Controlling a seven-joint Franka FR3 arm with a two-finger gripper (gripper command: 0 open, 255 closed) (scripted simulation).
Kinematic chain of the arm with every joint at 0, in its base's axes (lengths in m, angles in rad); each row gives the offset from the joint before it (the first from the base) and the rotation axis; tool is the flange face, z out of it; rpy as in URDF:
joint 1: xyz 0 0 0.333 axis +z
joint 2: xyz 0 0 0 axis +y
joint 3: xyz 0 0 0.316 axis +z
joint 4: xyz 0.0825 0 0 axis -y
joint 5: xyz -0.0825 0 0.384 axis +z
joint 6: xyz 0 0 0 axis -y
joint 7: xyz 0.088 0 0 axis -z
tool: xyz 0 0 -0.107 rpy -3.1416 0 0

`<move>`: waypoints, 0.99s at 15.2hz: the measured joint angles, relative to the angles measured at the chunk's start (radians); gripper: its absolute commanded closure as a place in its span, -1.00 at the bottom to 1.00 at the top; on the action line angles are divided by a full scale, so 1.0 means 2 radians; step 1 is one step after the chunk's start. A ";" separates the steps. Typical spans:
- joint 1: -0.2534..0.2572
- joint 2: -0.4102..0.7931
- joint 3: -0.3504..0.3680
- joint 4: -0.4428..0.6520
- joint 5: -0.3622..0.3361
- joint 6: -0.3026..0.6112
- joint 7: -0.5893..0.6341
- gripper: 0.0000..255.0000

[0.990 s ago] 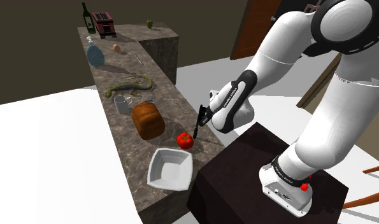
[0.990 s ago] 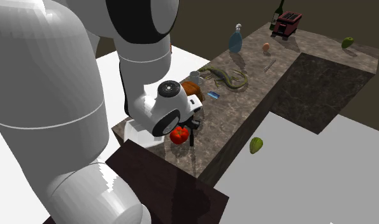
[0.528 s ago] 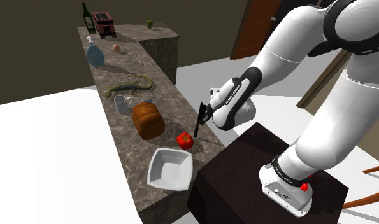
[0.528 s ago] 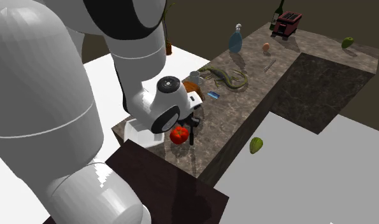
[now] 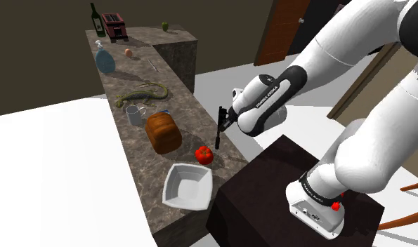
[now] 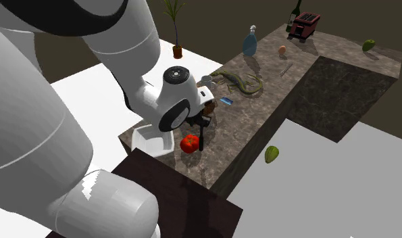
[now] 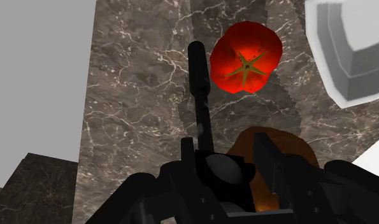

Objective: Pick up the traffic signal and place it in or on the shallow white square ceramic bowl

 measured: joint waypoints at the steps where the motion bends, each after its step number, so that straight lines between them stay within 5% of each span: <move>1: 0.011 -0.009 -0.053 -0.002 -0.091 -0.006 0.084 1.00; 2: 0.036 -0.017 -0.100 -0.001 -0.179 -0.016 0.155 1.00; 4: 0.015 -0.041 -0.088 -0.008 -0.253 -0.035 0.189 1.00; 13: 0.018 -0.125 -0.087 -0.008 -0.255 -0.119 0.181 1.00; 15: 0.016 -0.138 -0.063 -0.012 -0.262 -0.130 0.207 1.00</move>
